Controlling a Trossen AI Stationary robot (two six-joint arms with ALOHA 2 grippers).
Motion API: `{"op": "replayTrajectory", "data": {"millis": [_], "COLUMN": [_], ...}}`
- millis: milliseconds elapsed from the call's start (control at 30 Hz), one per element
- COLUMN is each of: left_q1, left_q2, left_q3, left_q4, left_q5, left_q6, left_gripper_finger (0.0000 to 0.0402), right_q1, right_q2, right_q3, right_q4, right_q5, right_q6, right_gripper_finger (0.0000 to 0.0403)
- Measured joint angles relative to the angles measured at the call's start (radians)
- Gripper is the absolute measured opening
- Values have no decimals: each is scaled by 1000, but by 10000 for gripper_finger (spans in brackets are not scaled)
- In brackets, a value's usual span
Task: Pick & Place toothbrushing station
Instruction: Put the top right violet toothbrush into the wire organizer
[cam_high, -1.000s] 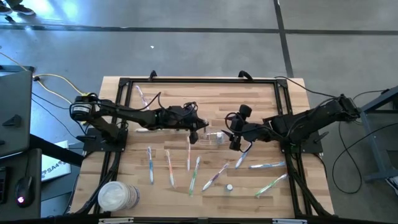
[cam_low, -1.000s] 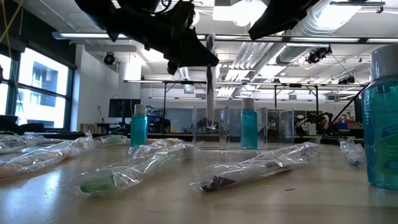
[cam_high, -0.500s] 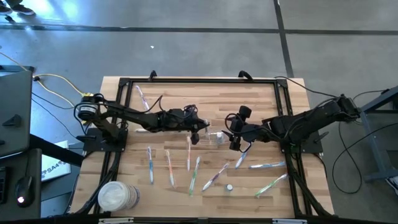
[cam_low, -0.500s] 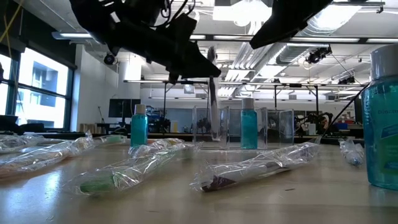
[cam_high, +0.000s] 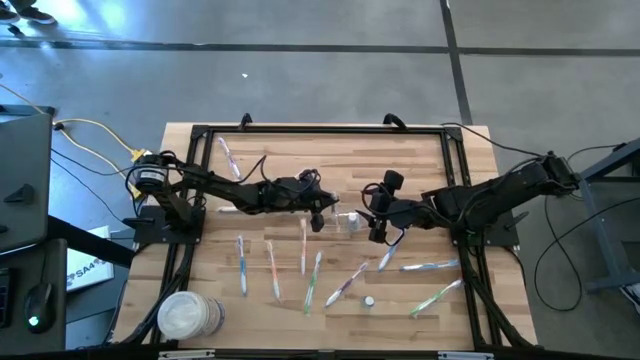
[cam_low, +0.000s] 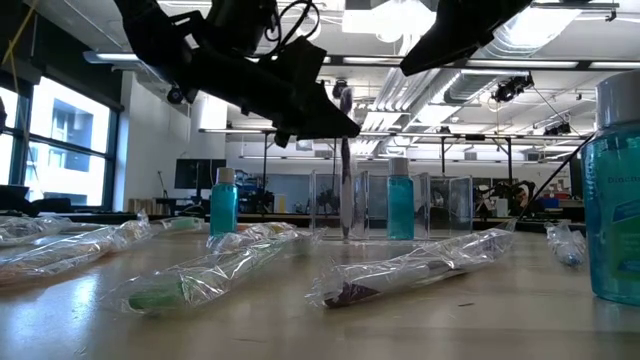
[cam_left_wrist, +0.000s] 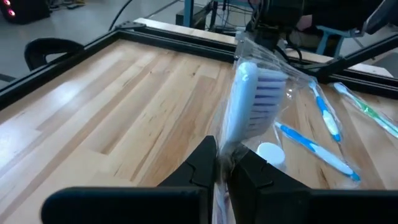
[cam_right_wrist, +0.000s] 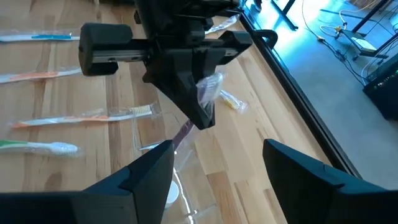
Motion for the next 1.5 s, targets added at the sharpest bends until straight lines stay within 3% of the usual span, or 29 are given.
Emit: {"op": "replayTrajectory", "data": {"millis": [167,600,900,1300,1500], "left_q1": [0,-1,-1,-1,-1], "left_q2": [3,3,3,2,2], "left_q3": [-1,-1,-1,0,0], "left_q4": [-20,5,3,-3,-3], "left_q5": [3,4,63,19,15], "left_q6": [-7,-7,-8,-8,-8], "left_gripper_finger": [45,51,56,175,210], "right_q1": [0,0,0,0,0], "right_q2": [0,0,0,0,0], "right_q3": [0,0,0,0,0], "right_q4": [1,1,0,0,0], "right_q5": [0,-7,-26,-26,-26], "right_q6": [0,0,0,0,0], "right_gripper_finger": [240,240,240,240,240]}}
